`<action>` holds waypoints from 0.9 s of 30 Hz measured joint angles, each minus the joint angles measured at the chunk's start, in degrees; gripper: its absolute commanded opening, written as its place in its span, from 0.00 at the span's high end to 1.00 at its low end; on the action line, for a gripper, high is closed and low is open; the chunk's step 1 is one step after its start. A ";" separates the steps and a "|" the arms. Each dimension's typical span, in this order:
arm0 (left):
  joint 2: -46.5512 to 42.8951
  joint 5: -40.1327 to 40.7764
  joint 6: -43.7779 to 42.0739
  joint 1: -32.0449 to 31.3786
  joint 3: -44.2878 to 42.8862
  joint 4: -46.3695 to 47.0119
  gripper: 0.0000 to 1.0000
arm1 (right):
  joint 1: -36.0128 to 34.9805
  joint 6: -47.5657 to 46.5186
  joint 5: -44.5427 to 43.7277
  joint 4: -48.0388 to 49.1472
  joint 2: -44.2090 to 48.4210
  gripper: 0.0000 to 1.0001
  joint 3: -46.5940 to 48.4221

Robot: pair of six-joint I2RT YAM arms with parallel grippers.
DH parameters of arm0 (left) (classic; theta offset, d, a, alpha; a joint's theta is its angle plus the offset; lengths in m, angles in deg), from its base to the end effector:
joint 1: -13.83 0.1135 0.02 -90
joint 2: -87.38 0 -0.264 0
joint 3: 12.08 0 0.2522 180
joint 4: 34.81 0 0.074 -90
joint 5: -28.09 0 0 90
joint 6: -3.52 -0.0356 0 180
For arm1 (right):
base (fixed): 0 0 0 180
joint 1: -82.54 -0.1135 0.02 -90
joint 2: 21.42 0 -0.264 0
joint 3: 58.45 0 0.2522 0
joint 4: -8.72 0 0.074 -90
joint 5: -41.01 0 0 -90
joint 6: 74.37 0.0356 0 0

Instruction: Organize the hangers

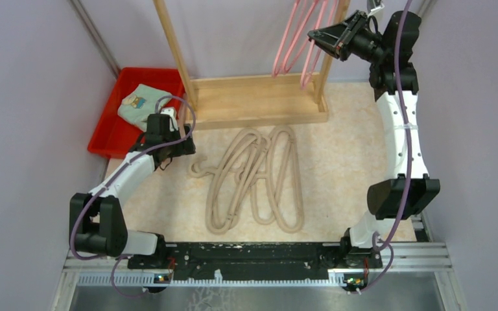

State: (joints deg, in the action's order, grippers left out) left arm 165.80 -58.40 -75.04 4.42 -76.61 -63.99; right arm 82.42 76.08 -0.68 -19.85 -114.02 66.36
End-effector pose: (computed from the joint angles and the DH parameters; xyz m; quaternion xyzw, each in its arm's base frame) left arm 0.2883 -0.0456 0.2368 -0.0284 0.9165 -0.0444 0.3965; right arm 0.3428 0.0273 0.5179 0.0558 0.6898 0.5773 0.4333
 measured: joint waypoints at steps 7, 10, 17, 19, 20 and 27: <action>0.04 1.03 -0.79 0.00 -0.02 -0.02 0.00 | 0.96 4.33 -0.70 2.69 -8.83 1.00 7.89; 0.04 1.25 -0.90 0.00 -0.20 -0.04 0.00 | 1.05 6.56 -0.87 2.89 -11.10 1.00 9.55; -0.63 1.86 -1.01 0.00 -0.22 -0.17 0.00 | 1.64 12.76 -1.75 2.86 -13.92 1.00 10.62; -1.16 2.05 -1.01 0.00 -0.22 -0.17 0.00 | 2.43 14.62 -1.73 3.02 -13.99 1.00 10.47; -1.40 2.14 -1.01 0.00 -0.22 -0.17 0.00 | 2.97 15.41 -1.68 3.02 -13.99 1.00 10.43; -1.92 2.49 -1.01 0.00 -0.20 -0.26 0.00 | 5.95 18.71 0.24 9.38 -13.99 1.00 4.02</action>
State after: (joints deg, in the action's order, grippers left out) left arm 163.87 -55.91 -76.04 4.42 -76.80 -64.25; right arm 88.37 94.79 -0.44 -10.47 -128.01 70.38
